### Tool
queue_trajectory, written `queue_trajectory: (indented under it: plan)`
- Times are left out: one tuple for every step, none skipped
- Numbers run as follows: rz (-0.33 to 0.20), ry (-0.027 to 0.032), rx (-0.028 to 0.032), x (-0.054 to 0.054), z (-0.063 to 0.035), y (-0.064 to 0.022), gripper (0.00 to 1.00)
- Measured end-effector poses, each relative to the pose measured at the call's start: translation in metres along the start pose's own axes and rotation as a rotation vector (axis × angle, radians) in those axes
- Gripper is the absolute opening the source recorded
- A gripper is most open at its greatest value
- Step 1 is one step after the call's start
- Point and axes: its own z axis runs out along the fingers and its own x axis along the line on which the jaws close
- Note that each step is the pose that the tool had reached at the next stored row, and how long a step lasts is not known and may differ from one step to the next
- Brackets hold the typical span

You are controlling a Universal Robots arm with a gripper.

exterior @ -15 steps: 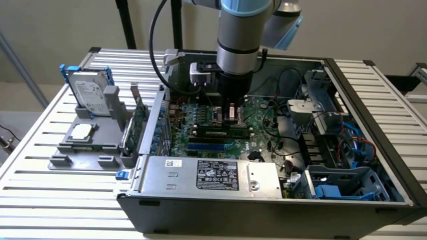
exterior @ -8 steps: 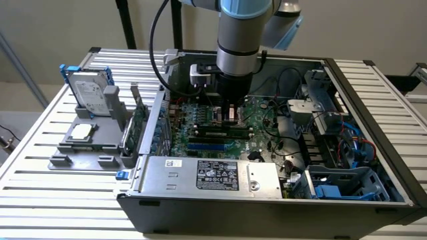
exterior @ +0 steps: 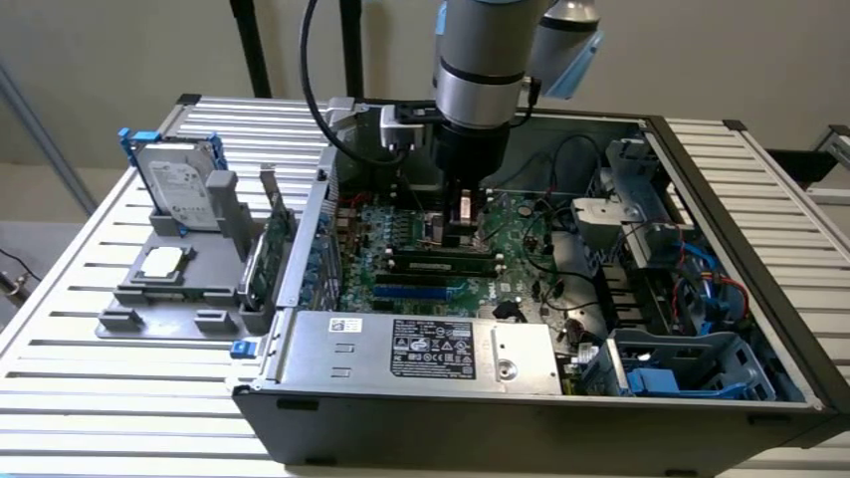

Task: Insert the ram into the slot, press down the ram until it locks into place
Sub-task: 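Press down the ram until it locks into place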

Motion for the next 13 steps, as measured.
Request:
queue_trajectory:
  plan:
    - [0.000,0.0009,-0.0001,0.0000,0.0000,0.0000,0.11]
    - [0.000,0.0008,-0.0001,0.0000,0.0000,0.0000,0.11]
    - [0.000,0.0009,-0.0001,0.0000,-0.0001,0.0000,0.11]
    - [0.000,0.0010,-0.0001,0.0000,-0.0001,0.0000,0.11]
    - [0.000,0.0011,-0.0001,0.0000,-0.0001,0.0000,0.11]
    - [0.000,0.0011,-0.0001,0.0001,-0.0001,0.0000,0.11]
    - [0.000,0.0011,-0.0002,0.0001,-0.0001,0.0000,0.11]
    - [0.000,0.0011,-0.0001,0.0000,-0.0001,0.0000,0.11]
    - [0.000,0.0011,-0.0002,0.0001,-0.0001,0.0000,0.11]
    - [0.000,0.0011,-0.0001,0.0001,-0.0001,0.0000,0.11]
    - [0.000,0.0011,-0.0001,0.0000,-0.0001,0.0000,0.11]
    - [0.000,0.0011,-0.0001,0.0001,-0.0001,0.0000,0.11]
    - [0.000,0.0010,-0.0001,0.0000,-0.0001,0.0000,0.11]
